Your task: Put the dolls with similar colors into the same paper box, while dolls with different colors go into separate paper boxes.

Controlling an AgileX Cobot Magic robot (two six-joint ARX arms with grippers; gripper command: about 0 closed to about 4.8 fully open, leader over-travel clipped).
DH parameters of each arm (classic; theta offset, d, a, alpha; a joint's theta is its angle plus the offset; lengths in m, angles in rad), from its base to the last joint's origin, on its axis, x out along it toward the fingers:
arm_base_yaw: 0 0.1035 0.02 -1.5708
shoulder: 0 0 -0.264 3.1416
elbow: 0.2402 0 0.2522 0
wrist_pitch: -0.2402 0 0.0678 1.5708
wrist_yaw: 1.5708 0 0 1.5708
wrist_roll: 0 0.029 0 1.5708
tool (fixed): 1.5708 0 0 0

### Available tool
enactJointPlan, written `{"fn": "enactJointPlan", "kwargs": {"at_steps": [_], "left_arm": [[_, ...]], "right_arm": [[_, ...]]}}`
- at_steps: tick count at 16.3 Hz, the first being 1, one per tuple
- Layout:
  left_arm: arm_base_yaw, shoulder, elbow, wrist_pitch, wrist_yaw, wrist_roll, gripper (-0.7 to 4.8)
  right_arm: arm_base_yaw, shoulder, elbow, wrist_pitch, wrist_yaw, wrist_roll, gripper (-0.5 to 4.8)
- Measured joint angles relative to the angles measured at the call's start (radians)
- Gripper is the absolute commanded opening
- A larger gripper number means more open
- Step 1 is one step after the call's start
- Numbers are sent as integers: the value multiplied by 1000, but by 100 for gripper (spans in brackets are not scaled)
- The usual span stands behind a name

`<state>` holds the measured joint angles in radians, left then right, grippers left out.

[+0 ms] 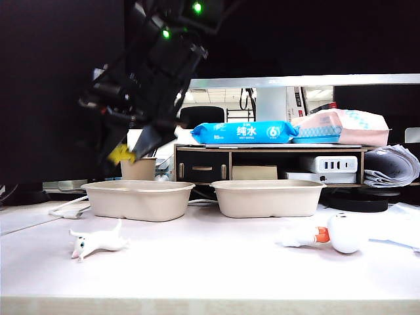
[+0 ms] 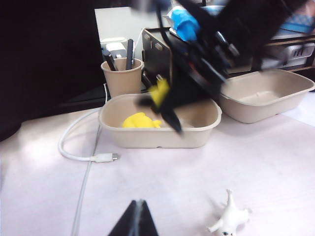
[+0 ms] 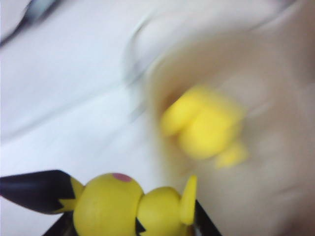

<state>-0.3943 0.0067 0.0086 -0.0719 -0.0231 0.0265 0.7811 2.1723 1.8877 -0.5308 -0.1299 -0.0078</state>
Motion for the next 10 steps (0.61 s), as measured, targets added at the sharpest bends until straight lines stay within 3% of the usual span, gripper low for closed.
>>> {"fn": "enactJointPlan", "kwargs": {"at_steps": [4, 6, 7, 10], "left_arm": [[0, 0, 0, 0, 0, 0, -5], [0, 0, 0, 0, 0, 0, -5], [0, 0, 0, 0, 0, 0, -5], [0, 0, 0, 0, 0, 0, -5]], "right_arm": [[-32, -2, 5, 28, 146, 0, 203], [-54, -2, 5, 47, 159, 0, 231], [-58, -2, 5, 47, 160, 0, 281], [-57, -2, 5, 45, 156, 0, 301]]}}
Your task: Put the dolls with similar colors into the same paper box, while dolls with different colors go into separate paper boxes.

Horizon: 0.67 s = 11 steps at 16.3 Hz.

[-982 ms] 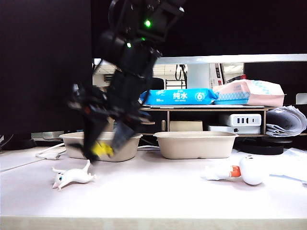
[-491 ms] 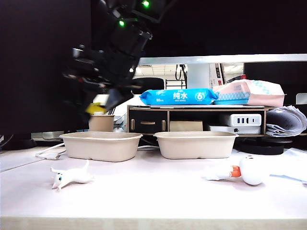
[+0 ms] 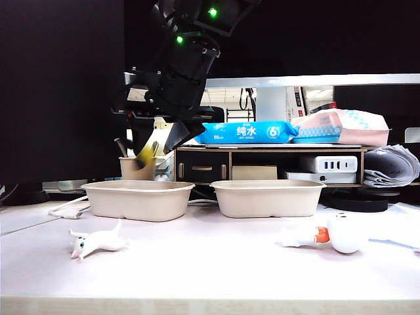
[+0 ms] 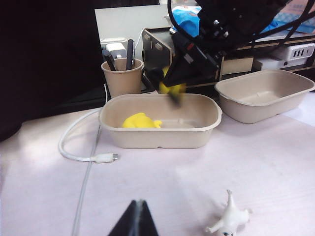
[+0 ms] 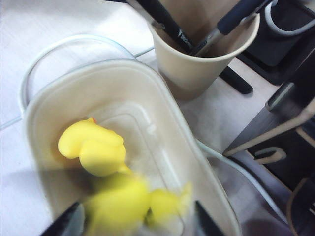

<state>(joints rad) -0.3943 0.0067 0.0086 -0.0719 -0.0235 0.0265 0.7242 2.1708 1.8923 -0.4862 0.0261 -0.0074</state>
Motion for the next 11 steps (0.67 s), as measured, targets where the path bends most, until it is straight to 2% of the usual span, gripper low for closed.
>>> {"fn": "enactJointPlan", "kwargs": {"at_steps": [1, 5, 8, 11], "left_arm": [[0, 0, 0, 0, 0, 0, -5], [0, 10, 0, 1, 0, 0, -5], [-14, 102, 0, 0, -2, 0, -5], [-74, 159, 0, -2, -3, 0, -5]], "right_arm": [[0, 0, 0, -6, 0, 0, 352], [2, -3, 1, -132, -14, 1, 359], [20, -12, 1, -307, -177, 0, 359], [87, -11, 0, -459, -237, -66, 359]]}}
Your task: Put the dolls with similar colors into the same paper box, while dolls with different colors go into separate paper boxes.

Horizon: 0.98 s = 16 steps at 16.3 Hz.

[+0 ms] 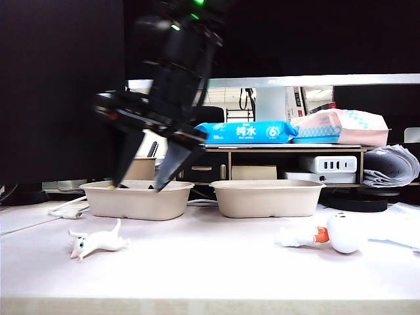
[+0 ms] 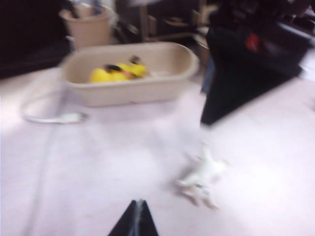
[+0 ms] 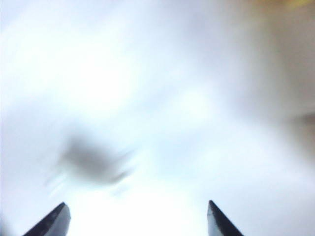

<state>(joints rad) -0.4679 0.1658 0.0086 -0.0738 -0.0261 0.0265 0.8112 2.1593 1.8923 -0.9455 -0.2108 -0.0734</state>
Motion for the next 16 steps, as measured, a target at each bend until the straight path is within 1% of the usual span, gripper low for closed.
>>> {"fn": "enactJointPlan", "kwargs": {"at_steps": [1, 3, 4, 6, 8, 11, 16], "left_arm": [[-28, 17, 0, -2, 1, 0, -5], [-42, 42, 0, -6, 2, 0, -5], [-41, 44, 0, -6, 0, 0, -5], [-40, 47, 0, -6, 0, 0, -5], [-40, 47, 0, -6, 0, 0, -5], [-41, 47, 0, -6, 0, 0, -5], [-40, 47, 0, -6, 0, 0, -5]], "right_arm": [[44, 0, 0, -45, -3, -55, 359], [102, 0, 0, -83, -6, -143, 360], [122, 1, 0, -99, 7, -187, 360], [134, 9, -1, -103, 50, -240, 360], [135, 33, -1, -99, 61, -288, 360], [132, 60, -2, -75, 85, -310, 360], [138, 89, -2, -3, 86, -325, 359]]}}
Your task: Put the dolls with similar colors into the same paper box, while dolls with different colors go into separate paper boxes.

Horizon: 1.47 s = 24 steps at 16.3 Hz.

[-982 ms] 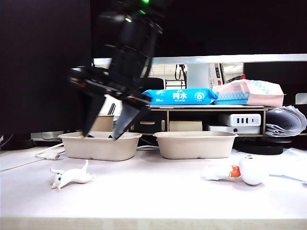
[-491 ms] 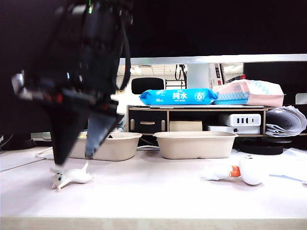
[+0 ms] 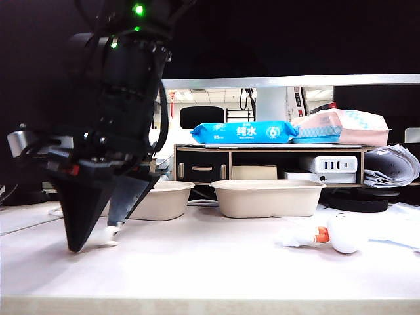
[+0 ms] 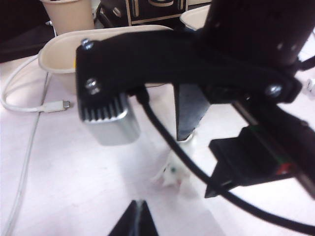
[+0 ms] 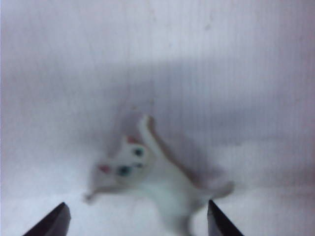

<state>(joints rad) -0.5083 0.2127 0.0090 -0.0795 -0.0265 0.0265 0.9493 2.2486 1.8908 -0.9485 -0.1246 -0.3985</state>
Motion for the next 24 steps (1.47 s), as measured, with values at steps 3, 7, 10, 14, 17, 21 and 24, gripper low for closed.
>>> {"fn": "enactJointPlan", "kwargs": {"at_steps": [3, 7, 10, 14, 17, 21, 24], "left_arm": [[0, 0, 0, 0, 0, 0, -5], [0, 0, 0, 0, 0, 0, -5], [0, 0, 0, 0, 0, 0, -5], [0, 0, 0, 0, 0, 0, -5], [0, 0, 0, 0, 0, 0, -5], [0, 0, 0, 0, 0, 0, -5], [0, 0, 0, 0, 0, 0, -5]], "right_arm": [[0, 13, 0, 16, 8, -1, 358], [0, 21, 0, 51, 19, -2, 273], [4, 21, 0, 84, 19, 2, 272], [4, 21, 0, 102, 19, 13, 156], [5, 21, 0, 122, 19, 32, 135], [4, 21, 0, 137, 20, 41, 85], [2, 20, 1, 138, 20, 41, 83]]}}
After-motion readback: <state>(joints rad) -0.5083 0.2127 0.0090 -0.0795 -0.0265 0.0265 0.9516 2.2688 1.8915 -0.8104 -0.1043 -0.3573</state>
